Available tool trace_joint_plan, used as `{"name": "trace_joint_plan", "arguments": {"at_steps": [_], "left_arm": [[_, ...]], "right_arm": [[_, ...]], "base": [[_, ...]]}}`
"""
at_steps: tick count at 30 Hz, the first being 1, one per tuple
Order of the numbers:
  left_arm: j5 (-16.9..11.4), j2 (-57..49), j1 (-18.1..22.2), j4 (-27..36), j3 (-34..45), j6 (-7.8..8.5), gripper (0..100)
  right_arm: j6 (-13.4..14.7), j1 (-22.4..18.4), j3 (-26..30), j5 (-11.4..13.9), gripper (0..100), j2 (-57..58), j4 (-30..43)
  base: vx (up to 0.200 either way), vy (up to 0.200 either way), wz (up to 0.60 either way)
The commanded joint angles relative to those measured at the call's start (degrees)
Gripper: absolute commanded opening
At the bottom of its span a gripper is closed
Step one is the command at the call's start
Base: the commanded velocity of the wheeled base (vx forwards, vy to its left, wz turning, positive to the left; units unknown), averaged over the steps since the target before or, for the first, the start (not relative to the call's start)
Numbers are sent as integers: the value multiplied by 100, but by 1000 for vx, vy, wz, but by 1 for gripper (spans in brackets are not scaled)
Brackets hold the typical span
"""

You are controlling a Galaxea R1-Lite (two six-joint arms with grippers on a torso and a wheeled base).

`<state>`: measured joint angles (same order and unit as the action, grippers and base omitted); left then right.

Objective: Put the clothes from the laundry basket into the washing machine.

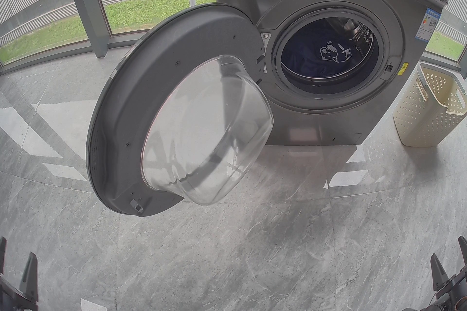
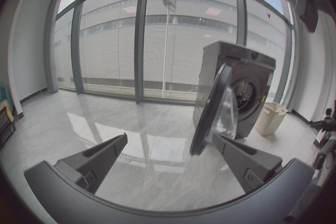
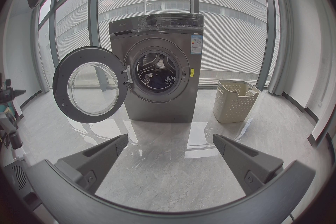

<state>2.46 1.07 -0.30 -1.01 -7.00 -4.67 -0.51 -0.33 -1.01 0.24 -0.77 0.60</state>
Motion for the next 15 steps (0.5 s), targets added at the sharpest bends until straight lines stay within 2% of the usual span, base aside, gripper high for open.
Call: {"name": "trace_joint_plan", "arguments": {"at_steps": [1, 3, 5, 6, 7, 11, 15], "left_arm": [[-888, 1457, -66, 409, -1515, 10, 100], [-1389, 2134, -75, 286, -1726, 10, 100], [-1696, 2556, -93, 92, -1814, 10, 100], [-1723, 2582, -93, 75, -1823, 10, 100], [-1943, 2960, -101, -198, -1823, 1, 100], [-2136, 3610, -145, -681, -1814, 45, 100], [-2136, 4217, -277, -1173, -1849, 36, 100]], "right_arm": [[-2, -2, 92, 2, 100, 77, -7], [-2, -2, 92, 2, 100, 77, -7], [-2, -2, 92, -7, 100, 77, -7], [7, -2, 92, -7, 100, 77, -7], [-2, -2, 92, 2, 100, 77, -7], [-2, -2, 92, 2, 100, 77, 2], [-2, -2, 92, 2, 100, 77, -7]], "base": [[0, 0, 0], [0, 0, 0], [0, 0, 0], [0, 0, 0], [0, 0, 0], [0, 0, 0], [0, 0, 0]]}}
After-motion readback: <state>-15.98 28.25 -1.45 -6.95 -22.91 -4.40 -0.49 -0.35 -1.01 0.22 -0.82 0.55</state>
